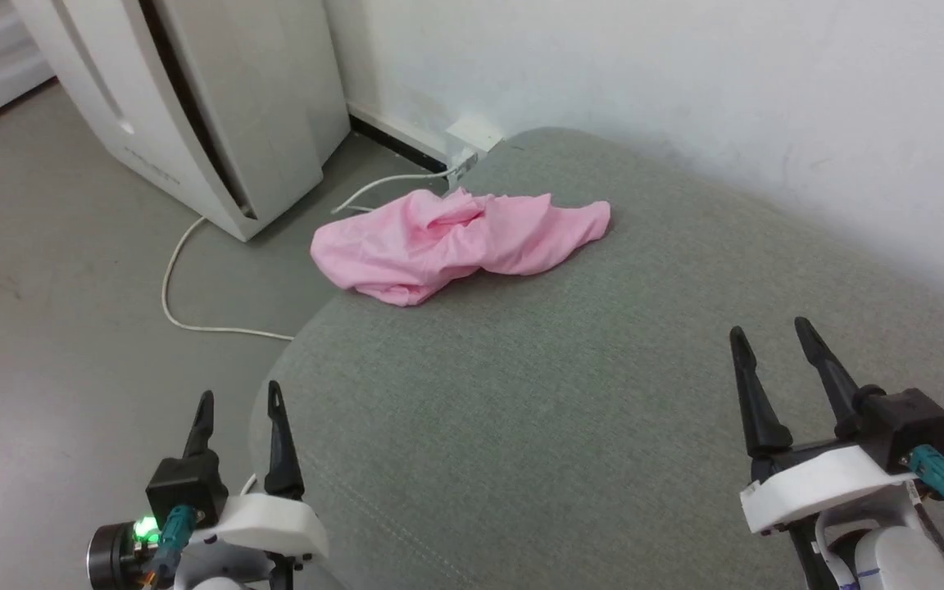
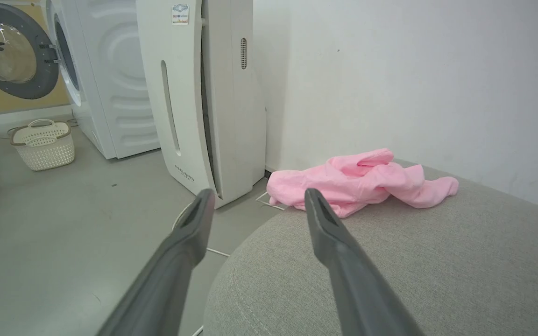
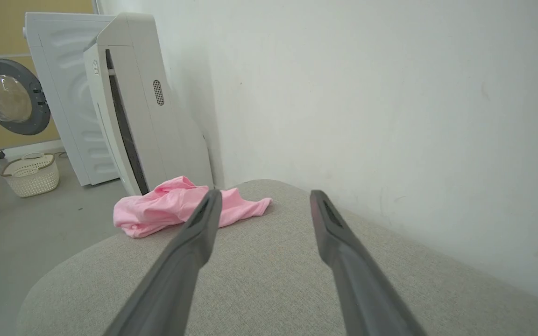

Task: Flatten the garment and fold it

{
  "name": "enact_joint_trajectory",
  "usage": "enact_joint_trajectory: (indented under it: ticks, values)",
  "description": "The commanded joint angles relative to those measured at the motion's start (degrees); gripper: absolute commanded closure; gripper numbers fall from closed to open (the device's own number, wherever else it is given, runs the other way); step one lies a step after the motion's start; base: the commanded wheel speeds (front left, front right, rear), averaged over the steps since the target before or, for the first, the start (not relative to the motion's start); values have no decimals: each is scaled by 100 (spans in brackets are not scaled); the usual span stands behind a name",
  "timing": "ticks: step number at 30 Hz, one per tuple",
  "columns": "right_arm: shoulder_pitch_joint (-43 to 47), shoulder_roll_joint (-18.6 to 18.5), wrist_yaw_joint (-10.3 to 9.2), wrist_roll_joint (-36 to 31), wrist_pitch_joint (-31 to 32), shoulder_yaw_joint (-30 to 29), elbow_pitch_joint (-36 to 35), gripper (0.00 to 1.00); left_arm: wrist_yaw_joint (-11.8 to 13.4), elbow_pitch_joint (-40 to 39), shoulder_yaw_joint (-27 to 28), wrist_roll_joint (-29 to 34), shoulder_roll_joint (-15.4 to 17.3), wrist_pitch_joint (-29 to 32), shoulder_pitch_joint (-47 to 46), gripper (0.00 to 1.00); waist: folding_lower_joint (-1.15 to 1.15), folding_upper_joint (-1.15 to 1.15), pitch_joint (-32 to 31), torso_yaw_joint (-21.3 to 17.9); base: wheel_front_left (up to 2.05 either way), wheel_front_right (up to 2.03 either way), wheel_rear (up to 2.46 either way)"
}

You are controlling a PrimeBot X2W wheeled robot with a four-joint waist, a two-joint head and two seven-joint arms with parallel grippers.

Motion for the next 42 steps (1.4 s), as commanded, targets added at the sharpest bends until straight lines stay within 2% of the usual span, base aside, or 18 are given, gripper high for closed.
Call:
enact_joint_trajectory:
  ticks: [1,4,7,10,16,24,26,30,35,40,41,42]
  values:
    - [-86,17,-10,35,-54,-3,16,0,57,40,-21,-63,42,-59,-109,0,0,0,18,68,0,0,0]
    - [-123,18,-11,29,-55,-7,-16,0,65,49,-31,-132,50,-95,-151,0,0,0,99,132,0,0,0]
    - [-224,18,-11,-36,-1,20,-131,0,-114,70,-77,-326,66,-71,-400,0,0,0,354,150,0,0,0]
    - [-397,18,-11,-225,166,111,-345,0,-369,128,-125,-466,128,152,-973,0,0,0,801,-4,0,0,0]
    - [-870,-94,-11,-662,604,384,-971,0,-845,654,57,-1052,287,1098,-2632,0,0,0,2042,-532,0,0,0]
    - [-1449,-535,-11,-615,949,696,-1670,0,-1152,1688,584,-1942,678,2389,-4328,0,0,0,3417,-1402,0,0,0]
    - [-1527,-604,-11,-583,966,679,-1786,0,-1134,1943,664,-2121,783,2849,-4556,0,0,0,3626,-1571,0,0,0]
    - [-1588,-642,-11,-519,962,624,-1956,0,-919,2211,908,-2578,885,3863,-4829,0,0,0,3940,-1855,0,0,0]
    - [-1603,-614,-11,-490,854,610,-1977,0,-497,2172,1130,-2966,1015,4956,-4785,0,0,0,4075,-2098,0,0,0]
    - [-1547,-527,-11,-451,697,631,-1786,0,-112,1828,1011,-2991,1145,5892,-4461,0,0,0,3883,-2211,0,0,0]
    - [-1540,-493,-11,-437,654,642,-1730,0,-67,1740,987,-2981,1182,6016,-4378,25,0,0,3800,-2234,0,0,0]
    - [-1534,-458,-11,-422,606,657,-1664,0,-59,1637,961,-2954,1233,6082,-4293,96,0,0,3690,-2265,0,0,0]
